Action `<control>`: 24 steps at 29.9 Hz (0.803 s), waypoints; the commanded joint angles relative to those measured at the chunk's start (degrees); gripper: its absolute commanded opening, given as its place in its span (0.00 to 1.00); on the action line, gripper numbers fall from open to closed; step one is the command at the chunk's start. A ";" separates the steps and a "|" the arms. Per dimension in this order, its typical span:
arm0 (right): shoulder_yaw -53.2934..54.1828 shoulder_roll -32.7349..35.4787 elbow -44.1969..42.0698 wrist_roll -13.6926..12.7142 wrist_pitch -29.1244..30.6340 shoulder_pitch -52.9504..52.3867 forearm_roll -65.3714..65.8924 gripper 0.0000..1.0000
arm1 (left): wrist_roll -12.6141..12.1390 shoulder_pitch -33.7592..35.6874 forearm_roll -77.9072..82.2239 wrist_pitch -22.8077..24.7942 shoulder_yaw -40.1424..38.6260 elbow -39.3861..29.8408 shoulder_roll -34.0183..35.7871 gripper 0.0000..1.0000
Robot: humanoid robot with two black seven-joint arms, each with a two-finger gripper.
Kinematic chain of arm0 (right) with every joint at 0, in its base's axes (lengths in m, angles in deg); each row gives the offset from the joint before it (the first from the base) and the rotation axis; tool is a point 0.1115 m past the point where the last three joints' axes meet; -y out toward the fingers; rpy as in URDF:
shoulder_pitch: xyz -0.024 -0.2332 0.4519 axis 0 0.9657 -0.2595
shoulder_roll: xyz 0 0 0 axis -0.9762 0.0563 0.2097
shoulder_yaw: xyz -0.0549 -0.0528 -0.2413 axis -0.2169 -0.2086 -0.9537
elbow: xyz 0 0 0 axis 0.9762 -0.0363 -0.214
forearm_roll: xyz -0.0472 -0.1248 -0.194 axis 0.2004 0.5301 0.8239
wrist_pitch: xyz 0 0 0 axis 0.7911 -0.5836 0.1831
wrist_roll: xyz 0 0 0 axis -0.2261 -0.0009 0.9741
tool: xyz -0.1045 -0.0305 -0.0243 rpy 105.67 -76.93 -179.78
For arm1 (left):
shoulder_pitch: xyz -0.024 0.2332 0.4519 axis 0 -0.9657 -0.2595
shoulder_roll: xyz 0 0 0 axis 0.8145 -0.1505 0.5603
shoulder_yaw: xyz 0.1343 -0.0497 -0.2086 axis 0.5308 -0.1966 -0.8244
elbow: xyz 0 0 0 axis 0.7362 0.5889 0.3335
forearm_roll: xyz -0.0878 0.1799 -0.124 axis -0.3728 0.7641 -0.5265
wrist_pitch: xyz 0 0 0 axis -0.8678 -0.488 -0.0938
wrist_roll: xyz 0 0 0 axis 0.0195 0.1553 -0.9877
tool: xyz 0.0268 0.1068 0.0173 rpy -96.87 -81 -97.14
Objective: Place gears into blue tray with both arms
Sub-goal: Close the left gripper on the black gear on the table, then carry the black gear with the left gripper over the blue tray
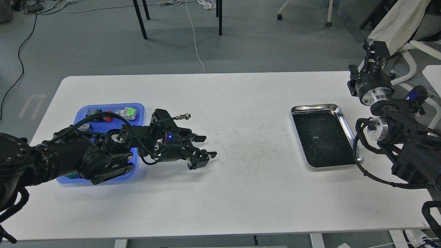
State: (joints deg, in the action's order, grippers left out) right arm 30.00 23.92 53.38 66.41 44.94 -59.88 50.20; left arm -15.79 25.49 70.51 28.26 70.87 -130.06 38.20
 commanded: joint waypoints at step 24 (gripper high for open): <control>-0.09 0.07 -0.08 0.00 0.12 0.05 0.51 0.96 | 0.09 -3.03 1.93 0.08 0.01 3.77 0.20 0.33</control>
State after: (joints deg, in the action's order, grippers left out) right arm 29.91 24.01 53.40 66.41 45.06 -59.91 50.59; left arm -15.73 22.28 72.34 28.23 70.83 -126.21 38.16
